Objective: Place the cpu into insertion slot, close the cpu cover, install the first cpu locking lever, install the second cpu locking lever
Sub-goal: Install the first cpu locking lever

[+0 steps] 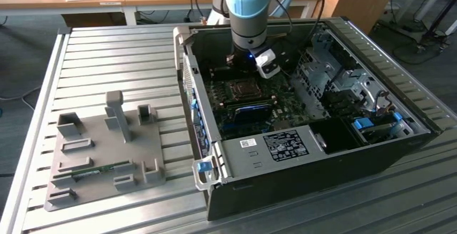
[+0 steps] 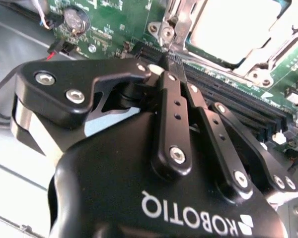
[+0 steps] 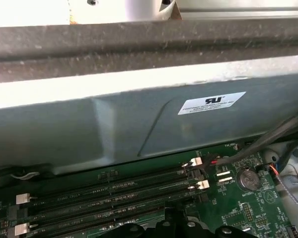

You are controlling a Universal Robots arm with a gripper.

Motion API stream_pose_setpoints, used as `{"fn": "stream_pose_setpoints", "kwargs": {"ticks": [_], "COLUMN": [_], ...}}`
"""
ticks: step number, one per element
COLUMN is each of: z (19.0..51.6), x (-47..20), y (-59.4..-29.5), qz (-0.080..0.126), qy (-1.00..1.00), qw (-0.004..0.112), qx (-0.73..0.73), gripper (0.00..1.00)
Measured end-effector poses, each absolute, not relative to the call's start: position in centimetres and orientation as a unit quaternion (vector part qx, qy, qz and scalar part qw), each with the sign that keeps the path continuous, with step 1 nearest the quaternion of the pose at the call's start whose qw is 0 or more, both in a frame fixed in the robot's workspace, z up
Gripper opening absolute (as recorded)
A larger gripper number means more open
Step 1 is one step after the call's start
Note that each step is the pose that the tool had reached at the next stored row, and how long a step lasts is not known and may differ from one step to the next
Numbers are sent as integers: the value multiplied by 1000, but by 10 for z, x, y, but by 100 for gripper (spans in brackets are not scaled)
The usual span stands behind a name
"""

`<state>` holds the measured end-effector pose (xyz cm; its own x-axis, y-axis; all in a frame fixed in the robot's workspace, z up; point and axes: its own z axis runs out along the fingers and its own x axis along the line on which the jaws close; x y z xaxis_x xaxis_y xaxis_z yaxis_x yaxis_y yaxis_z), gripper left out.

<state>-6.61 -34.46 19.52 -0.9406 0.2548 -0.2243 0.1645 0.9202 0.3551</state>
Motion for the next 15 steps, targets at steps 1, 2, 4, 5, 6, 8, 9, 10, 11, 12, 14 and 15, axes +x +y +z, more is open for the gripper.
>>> {"fn": "stream_pose_setpoints", "kwargs": {"ticks": [1, 2, 4, 5, 6, 8, 9, 10, 11, 12, 14, 15], "z": [196, 196, 197, 197, 198, 200, 201, 203, 205, 206, 208, 208], "x": [-66, -66, -66, -66, -66, -66, -66, -66, -65, -65, -65, -66], "y": [-345, -345, -345, -345, -345, -345, -345, -345, -345, -345, -345, -345], "qz": [168, 168, 168, 168, 168, 168, 167, 167, 165, 164, 159, 155], "qy": [971, 971, 971, 971, 971, 971, 971, 972, 972, 973, 975, 976], "qw": [134, 134, 134, 134, 133, 131, 129, 126, 123, 119, 113, 110], "qx": [108, 108, 108, 108, 108, 109, 109, 109, 110, 110, 111, 111], "gripper": [11, 11, 11, 11, 11, 11, 11, 11, 11, 11, 11, 11]}}
